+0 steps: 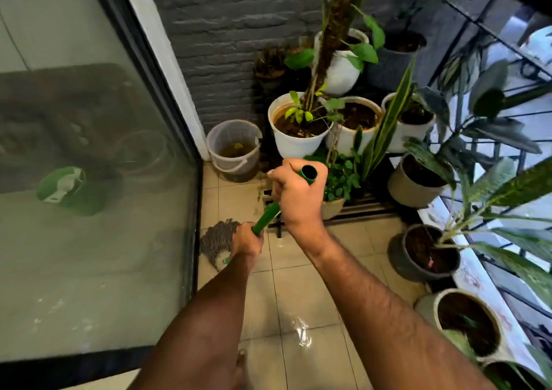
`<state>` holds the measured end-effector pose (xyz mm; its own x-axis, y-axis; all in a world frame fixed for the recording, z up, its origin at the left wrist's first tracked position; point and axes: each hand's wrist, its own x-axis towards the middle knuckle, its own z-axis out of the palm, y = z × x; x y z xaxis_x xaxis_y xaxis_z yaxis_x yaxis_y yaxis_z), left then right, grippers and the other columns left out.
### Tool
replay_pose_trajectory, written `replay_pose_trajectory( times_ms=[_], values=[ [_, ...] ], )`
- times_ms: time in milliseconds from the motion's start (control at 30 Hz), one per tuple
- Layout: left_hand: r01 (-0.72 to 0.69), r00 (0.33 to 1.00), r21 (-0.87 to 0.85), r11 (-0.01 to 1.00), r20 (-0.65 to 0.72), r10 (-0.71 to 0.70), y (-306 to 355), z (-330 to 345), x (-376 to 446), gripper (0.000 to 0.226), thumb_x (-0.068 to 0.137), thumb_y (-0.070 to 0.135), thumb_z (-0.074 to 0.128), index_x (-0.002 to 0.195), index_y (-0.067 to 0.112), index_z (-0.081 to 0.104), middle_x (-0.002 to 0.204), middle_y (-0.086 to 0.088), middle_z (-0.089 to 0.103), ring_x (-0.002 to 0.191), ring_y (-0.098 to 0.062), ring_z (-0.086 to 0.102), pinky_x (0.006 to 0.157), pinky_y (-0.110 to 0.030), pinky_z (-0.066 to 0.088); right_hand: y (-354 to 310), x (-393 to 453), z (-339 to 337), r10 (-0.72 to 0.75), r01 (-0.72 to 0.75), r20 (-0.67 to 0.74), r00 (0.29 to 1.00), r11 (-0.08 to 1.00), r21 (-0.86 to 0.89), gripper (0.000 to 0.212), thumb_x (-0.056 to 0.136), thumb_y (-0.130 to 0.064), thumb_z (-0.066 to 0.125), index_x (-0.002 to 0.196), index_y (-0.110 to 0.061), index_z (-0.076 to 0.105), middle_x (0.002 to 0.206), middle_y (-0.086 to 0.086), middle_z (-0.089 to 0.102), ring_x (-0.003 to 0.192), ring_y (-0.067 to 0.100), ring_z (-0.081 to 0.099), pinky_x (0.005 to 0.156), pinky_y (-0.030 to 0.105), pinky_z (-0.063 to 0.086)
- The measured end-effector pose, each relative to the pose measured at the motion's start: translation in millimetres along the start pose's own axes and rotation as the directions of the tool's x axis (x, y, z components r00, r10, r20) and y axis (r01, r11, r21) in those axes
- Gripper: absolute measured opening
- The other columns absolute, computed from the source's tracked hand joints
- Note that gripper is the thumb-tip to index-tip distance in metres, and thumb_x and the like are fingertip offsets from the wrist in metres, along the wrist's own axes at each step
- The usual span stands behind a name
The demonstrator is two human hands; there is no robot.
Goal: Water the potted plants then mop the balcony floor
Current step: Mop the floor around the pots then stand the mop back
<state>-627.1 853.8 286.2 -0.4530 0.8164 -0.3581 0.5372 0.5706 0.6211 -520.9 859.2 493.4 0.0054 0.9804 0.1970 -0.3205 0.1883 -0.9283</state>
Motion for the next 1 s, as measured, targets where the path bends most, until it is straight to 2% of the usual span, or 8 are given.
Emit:
replay_pose_trajectory(
  times_ms=[100,200,333,433,567,667,833,1000],
  values=[
    [0.030,0.999,-0.092,0.995,-0.014,-0.032,26.6,38.8,-40.0,0.021,0.094,0.017,0.067,0.108,0.004,0.072,0.105,-0.018,0.073,0.100,-0.036,0.069,0.079,-0.037,0.054,-24.6,-12.2,-44.5,-0.006,0.006,-0.004,1.000,1.000,-0.027,0.041,0.070,0.003,0.060,0.046,0.003,0.027,0.047,0.013,0.020,0.049,0.027,0.017,0.047,0.037,0.018],
    [0.029,1.000,-0.174,0.984,-0.004,-0.030,53.5,79.1,-74.6,0.021,0.093,0.016,0.067,0.106,0.002,0.073,0.103,-0.020,0.074,0.097,-0.037,0.069,0.078,-0.036,0.055,-48.9,-24.5,-91.3,-0.018,0.019,0.010,1.000,0.997,-0.073,0.040,0.071,0.004,0.060,0.046,0.004,0.029,0.047,0.015,0.020,0.050,0.023,0.019,0.047,0.038,0.018],
    [0.048,0.999,-0.301,0.953,0.035,-0.040,89.9,132.0,-111.1,0.019,0.097,0.015,0.059,0.100,0.000,0.072,0.099,-0.026,0.072,0.098,-0.043,0.068,0.083,-0.055,0.058,-77.9,-38.5,-150.8,-0.023,0.021,-0.025,0.999,0.996,-0.086,0.039,0.073,0.006,0.058,0.046,0.004,0.030,0.048,0.019,0.020,0.051,0.022,0.019,0.048,0.035,0.017],
    [0.020,0.998,-0.350,0.936,0.063,0.002,121.6,170.7,-138.8,0.016,0.099,0.010,0.054,0.099,0.004,0.068,0.105,-0.027,0.070,0.103,-0.042,0.066,0.086,-0.054,0.057,-95.1,-45.3,-198.3,-0.044,0.036,-0.060,0.997,0.991,-0.130,0.039,0.073,0.007,0.058,0.046,0.004,0.030,0.049,0.021,0.019,0.050,0.032,0.016,0.048,0.038,0.017],
    [-0.102,0.978,-0.230,0.968,0.156,0.140,164.0,218.9,-166.4,0.016,0.099,0.012,0.051,0.095,0.012,0.067,0.106,-0.022,0.071,0.102,-0.037,0.066,0.085,-0.048,0.056,-115.8,-50.8,-260.1,-0.117,0.095,-0.122,0.986,0.980,-0.177,0.042,0.074,0.010,0.058,0.046,0.001,0.027,0.049,0.022,0.017,0.049,0.030,0.015,0.048,0.030,0.017],
    [-0.199,0.951,-0.135,0.971,0.214,0.225,191.5,254.0,-178.7,0.023,0.100,0.013,0.052,0.109,0.005,0.071,0.111,-0.019,0.071,0.108,-0.034,0.063,0.088,-0.043,0.052,-124.9,-56.9,-302.8,-0.162,0.118,-0.175,0.971,0.964,-0.238,0.045,0.074,0.009,0.060,0.047,-0.001,0.025,0.048,0.017,0.017,0.049,0.034,0.016,0.048,0.040,0.015],
    [-0.304,0.887,-0.113,0.946,0.329,0.324,231.5,307.9,-196.1,0.018,0.091,0.006,0.056,0.082,-0.006,0.067,0.093,-0.027,0.071,0.093,-0.042,0.066,0.072,-0.050,0.050,-130.8,-73.7,-363.3,-0.260,0.159,-0.255,0.931,0.920,-0.359,0.045,0.073,0.007,0.062,0.047,-0.004,0.028,0.047,0.018,0.021,0.046,0.028,0.019,0.046,0.036,0.017],
    [-0.427,0.813,-0.042,0.903,0.421,0.403,245.1,334.7,-206.0,0.020,0.095,0.015,0.057,0.082,0.005,0.069,0.091,-0.017,0.072,0.088,-0.037,0.066,0.059,-0.037,0.037,-129.7,-86.5,-381.2,-0.330,0.169,-0.328,0.885,0.885,-0.434,0.043,0.072,0.011,0.058,0.047,-0.009,0.030,0.047,0.015,0.021,0.047,0.026,0.019,0.047,0.037,0.017]
  ],
)
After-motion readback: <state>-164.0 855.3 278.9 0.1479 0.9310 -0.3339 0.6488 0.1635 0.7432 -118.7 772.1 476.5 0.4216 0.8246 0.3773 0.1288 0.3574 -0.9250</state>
